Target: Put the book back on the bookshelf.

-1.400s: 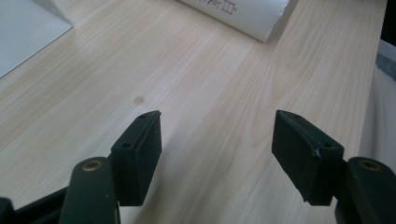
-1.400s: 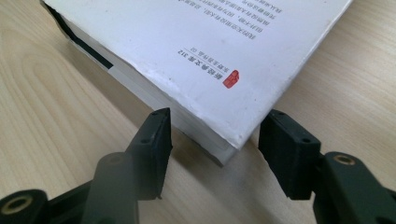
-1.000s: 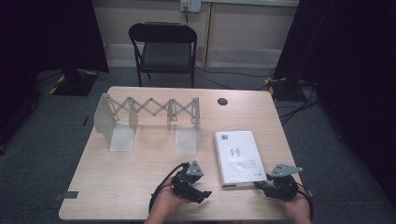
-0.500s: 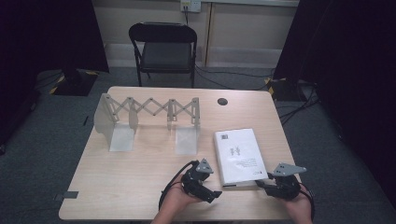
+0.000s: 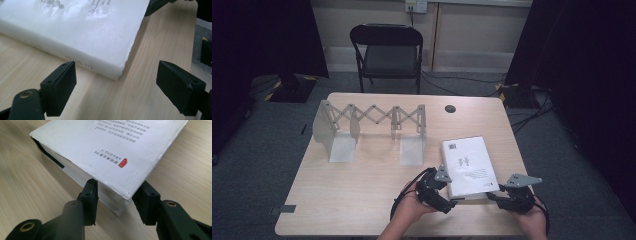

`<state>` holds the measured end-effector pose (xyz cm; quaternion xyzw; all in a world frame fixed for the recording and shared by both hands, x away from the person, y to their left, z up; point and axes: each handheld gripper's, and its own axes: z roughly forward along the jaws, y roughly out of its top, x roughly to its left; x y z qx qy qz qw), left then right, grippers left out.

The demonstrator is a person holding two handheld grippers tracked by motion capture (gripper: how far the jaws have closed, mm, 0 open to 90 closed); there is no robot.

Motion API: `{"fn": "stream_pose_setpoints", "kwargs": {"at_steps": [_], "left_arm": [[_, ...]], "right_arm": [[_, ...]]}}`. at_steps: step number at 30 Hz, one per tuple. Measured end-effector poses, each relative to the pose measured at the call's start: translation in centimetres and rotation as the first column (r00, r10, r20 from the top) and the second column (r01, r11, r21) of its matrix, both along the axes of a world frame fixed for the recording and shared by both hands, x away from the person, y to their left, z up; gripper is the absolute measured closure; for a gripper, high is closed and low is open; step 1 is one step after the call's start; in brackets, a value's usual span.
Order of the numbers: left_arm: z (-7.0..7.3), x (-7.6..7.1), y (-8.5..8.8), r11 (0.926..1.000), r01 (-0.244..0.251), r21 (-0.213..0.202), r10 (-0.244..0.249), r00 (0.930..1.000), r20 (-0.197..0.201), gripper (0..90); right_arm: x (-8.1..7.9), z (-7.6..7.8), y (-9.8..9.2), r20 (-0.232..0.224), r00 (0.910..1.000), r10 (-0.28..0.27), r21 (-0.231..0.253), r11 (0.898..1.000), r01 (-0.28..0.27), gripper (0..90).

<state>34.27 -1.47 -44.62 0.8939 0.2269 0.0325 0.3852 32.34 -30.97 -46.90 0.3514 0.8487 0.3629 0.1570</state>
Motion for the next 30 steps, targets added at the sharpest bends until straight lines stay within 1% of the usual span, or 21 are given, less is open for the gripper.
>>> {"fn": "stream_pose_setpoints", "kwargs": {"at_steps": [1,3,4,6,7,8,10,13,14,15,16,18,19,20,21,23,24,27,28,29,30], "left_arm": [[0.1,0.1,-0.2,1.0000,0.000,0.008,0.000,1.0000,0.009,16.7],[0.3,0.2,-0.7,0.9999,0.014,0.004,-0.014,0.9999,0.009,17.7],[0.4,0.2,-1.0,0.9998,0.017,0.010,-0.017,0.9996,0.023,18.6],[0.6,0.1,-1.5,0.9993,0.033,0.020,-0.034,0.9990,0.030,18.9],[0.7,0.1,-1.8,0.9993,0.032,0.018,-0.033,0.9987,0.039,18.9],[0.7,0.2,-2.0,0.9989,0.038,0.029,-0.039,0.9985,0.039,18.9],[0.8,0.2,-2.4,0.9991,0.031,0.029,-0.032,0.9978,0.058,18.9],[0.9,0.4,-2.8,0.9989,0.035,0.032,-0.037,0.9977,0.057,18.9],[0.9,0.4,-3.1,0.9983,0.034,0.047,-0.037,0.9972,0.065,18.9],[0.9,0.5,-3.2,0.9981,0.034,0.052,-0.038,0.9967,0.072,18.9],[0.9,0.6,-3.4,0.9981,0.040,0.048,-0.043,0.9962,0.076,18.9],[1.0,0.7,-3.9,0.9984,0.028,0.048,-0.032,0.9950,0.095,18.9],[1.0,0.9,-4.1,0.9980,0.031,0.054,-0.037,0.9942,0.101,18.7],[1.0,1.0,-4.3,0.9980,0.028,0.056,-0.034,0.9940,0.104,18.5],[0.9,1.0,-4.6,0.9977,0.034,0.059,-0.039,0.9944,0.098,18.2],[0.8,1.2,-5.1,0.9978,0.034,0.058,-0.040,0.9937,0.105,18.1],[0.7,1.2,-5.3,0.9975,0.036,0.060,-0.042,0.9941,0.100,17.8],[0.4,1.2,-6.1,0.9956,0.046,0.081,-0.055,0.9920,0.113,17.1],[0.3,1.2,-6.3,0.9958,0.041,0.082,-0.050,0.9921,0.115,17.1],[0.2,1.3,-6.5,0.9951,0.047,0.087,-0.056,0.9922,0.111,17.1],[0.1,1.3,-6.8,0.9955,0.041,0.085,-0.051,0.9915,0.120,16.6]], "right_arm": [[0.0,0.1,0.0,0.002,1.0000,0.002,0.001,1.000,-0.002,56.6],[0.0,0.1,0.0,0.001,1.0000,0.002,0.002,1.000,-0.002,56.9],[0.0,0.2,0.0,0.002,1.0000,0.003,0.003,1.000,-0.003,57.0],[0.0,0.2,0.0,0.004,1.0000,0.001,0.005,1.000,-0.001,57.2],[0.0,0.2,0.0,0.006,1.0000,0.000,0.002,1.000,0.000,57.3],[-0.1,0.3,0.1,0.008,1.0000,-0.001,0.003,1.000,0.001,57.6],[-0.1,0.4,0.0,0.005,1.0000,0.004,0.012,1.000,-0.004,59.1],[-0.1,0.5,0.1,0.003,1.0000,-0.002,0.015,1.000,0.002,59.2],[-0.1,0.5,0.1,0.004,1.0000,-0.001,0.015,1.000,0.001,59.2],[-0.1,0.5,0.1,0.004,1.0000,-0.001,0.013,1.000,0.001,59.2],[-0.1,0.5,0.1,0.005,1.0000,-0.001,0.013,1.000,0.001,59.2],[-0.1,0.6,0.1,0.007,1.0000,0.001,0.018,1.000,-0.001,59.3],[-0.1,0.6,0.1,0.007,1.0000,0.000,0.019,1.000,0.000,59.3],[-0.1,0.7,0.1,0.010,0.9999,0.000,0.019,1.000,0.000,59.4],[-0.2,0.7,0.2,0.012,0.9999,-0.002,0.018,1.000,0.001,59.5],[-0.2,0.8,0.2,0.016,0.9999,-0.003,0.021,1.000,0.003,59.6],[-0.2,0.9,0.3,0.017,0.9998,-0.002,0.018,1.000,0.002,59.6],[-0.2,0.9,0.3,0.016,0.9999,-0.002,0.018,1.000,0.001,59.7],[-0.2,0.9,0.3,0.015,0.9999,-0.002,0.020,1.000,0.002,59.7],[-0.2,1.0,0.3,0.016,0.9999,-0.003,0.016,1.000,0.003,59.7],[-0.2,1.0,0.3,0.015,0.9999,-0.002,0.016,1.000,0.002,59.7]]}}
